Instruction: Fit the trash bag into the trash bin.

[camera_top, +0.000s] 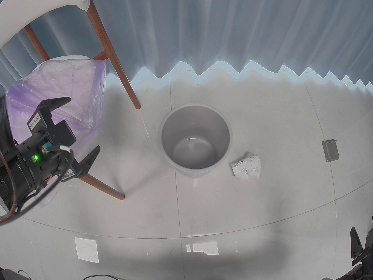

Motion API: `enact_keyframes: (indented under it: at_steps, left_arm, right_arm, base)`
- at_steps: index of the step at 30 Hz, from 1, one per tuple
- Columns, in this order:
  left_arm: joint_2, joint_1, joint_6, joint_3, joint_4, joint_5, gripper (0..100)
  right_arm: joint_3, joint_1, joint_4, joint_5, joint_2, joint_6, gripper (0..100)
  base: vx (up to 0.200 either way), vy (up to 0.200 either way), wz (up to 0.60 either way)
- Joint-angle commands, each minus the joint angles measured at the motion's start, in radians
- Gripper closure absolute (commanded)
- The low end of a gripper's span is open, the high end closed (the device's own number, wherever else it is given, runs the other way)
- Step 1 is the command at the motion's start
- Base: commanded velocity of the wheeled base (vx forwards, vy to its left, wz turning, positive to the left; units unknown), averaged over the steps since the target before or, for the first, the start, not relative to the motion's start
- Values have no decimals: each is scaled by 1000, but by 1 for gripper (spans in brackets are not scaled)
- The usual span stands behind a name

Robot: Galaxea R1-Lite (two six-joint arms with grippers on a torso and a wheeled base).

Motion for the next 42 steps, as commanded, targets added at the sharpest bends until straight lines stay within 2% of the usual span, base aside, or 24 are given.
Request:
enact_keyframes:
  at_steps: [1, 8, 13, 20, 42]
  left_arm:
    - [44, -9, -18, 50, -35, 12, 0]
    - [74, -11, -18, 45, -60, 83, 0]
    - [92, -11, -20, 40, -70, 93, 0]
    - [132, -16, -18, 53, -156, 146, 0]
    - [143, -29, -20, 157, -210, 149, 0]
  right_arm:
    - [18, 0, 0, 0, -15, -1, 0]
    - [18, 0, 0, -1, -15, 0, 0]
    - [18, 0, 0, 0, -15, -1, 0]
    - [18, 0, 0, -1, -15, 0, 0]
    - [18, 0, 0, -1, -15, 0, 0]
  base:
    - [0, 0, 0]
    - [0, 0, 0]
    - [0, 0, 0]
    - [0, 0, 0]
    - [0, 0, 0]
